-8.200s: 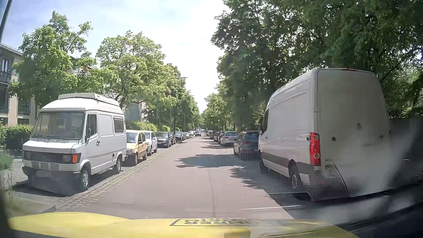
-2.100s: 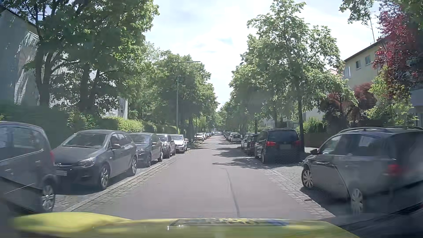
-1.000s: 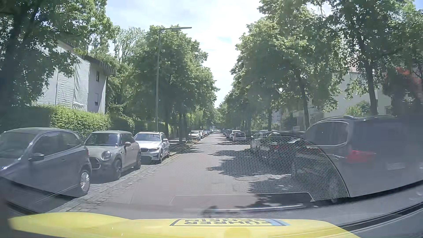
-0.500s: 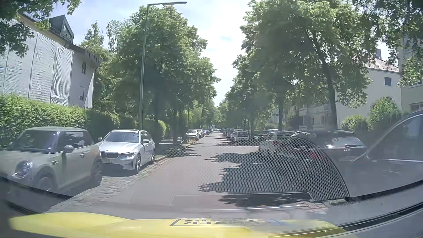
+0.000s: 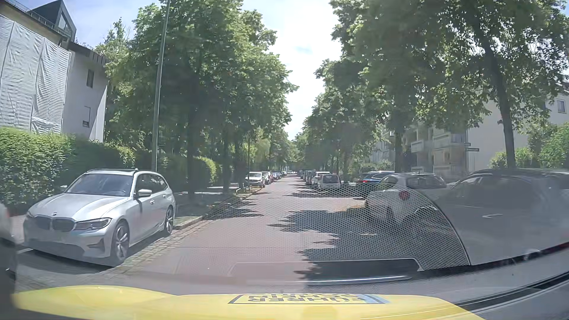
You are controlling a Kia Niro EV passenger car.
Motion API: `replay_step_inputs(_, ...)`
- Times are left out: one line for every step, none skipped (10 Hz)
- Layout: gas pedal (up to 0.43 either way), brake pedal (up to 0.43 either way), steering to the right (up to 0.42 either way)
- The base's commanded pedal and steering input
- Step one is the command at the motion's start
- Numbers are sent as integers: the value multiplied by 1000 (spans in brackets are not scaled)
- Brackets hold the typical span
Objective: Follow the waypoints while adhering to traffic rules and regulations
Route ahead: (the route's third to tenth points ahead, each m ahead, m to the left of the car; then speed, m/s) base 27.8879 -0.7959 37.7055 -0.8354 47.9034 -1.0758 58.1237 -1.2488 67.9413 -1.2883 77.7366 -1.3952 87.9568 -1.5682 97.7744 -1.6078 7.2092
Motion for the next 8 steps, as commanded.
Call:
replay_step_inputs(0, 128, -3)
replay_step_inputs(0, 116, -3)
replay_step_inputs(0, 18, -3)
replay_step_inputs(0, 0, -3)
replay_step_inputs(0, 0, -3)
replay_step_inputs(0, 0, -3)
replay_step_inputs(0, 0, -3)
replay_step_inputs(39, 0, -3)
